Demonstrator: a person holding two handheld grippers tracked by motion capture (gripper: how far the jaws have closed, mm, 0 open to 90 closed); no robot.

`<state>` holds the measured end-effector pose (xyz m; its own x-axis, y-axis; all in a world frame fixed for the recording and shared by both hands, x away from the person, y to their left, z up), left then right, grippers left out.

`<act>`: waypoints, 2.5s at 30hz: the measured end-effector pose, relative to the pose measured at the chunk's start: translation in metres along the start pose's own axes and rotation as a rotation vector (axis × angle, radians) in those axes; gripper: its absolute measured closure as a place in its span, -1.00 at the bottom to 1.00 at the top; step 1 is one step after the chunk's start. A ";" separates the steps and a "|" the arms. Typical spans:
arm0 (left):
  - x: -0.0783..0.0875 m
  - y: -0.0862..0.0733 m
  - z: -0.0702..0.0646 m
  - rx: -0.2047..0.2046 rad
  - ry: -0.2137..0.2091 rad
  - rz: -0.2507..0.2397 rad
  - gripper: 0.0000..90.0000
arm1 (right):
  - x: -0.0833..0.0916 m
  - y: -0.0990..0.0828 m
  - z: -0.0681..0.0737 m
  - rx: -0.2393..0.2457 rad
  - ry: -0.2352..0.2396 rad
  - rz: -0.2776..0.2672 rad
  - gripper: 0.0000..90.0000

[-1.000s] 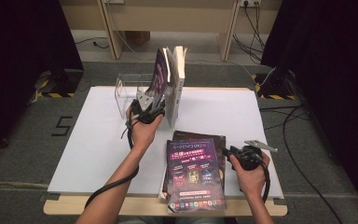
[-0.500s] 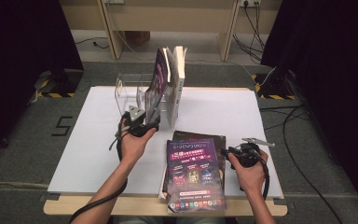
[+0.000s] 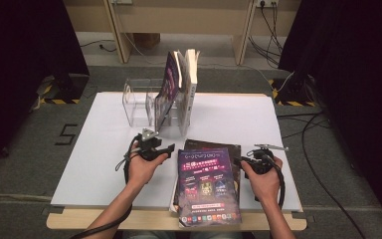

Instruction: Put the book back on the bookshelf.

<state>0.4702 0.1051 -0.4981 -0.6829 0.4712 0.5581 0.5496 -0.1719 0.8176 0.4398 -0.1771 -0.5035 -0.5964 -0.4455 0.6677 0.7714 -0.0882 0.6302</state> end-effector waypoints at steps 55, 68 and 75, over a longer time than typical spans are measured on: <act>-0.014 -0.049 -0.037 0.149 -0.104 0.126 0.40 | -0.024 -0.032 0.017 -0.054 -0.024 0.137 0.47; -0.018 -0.041 -0.014 0.157 -0.047 0.105 0.36 | -0.039 -0.026 0.032 -0.042 0.002 0.146 0.44; -0.013 -0.044 -0.015 0.181 -0.080 0.118 0.21 | -0.044 -0.022 0.037 -0.046 0.026 0.176 0.36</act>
<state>0.4478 0.0937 -0.5397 -0.5724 0.5253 0.6297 0.7059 -0.0751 0.7043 0.4406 -0.1224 -0.5325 -0.4457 -0.4802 0.7555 0.8732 -0.0474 0.4850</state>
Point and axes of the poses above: each handheld gripper's, and its own axes: x roughly backward along the jaws, y roughly out of its top, z roughly to its left, the point moved 8 cm from there along -x, roughly forward along the jaws, and after that the axes turned 4 degrees about -x, right-handed, at the moved point
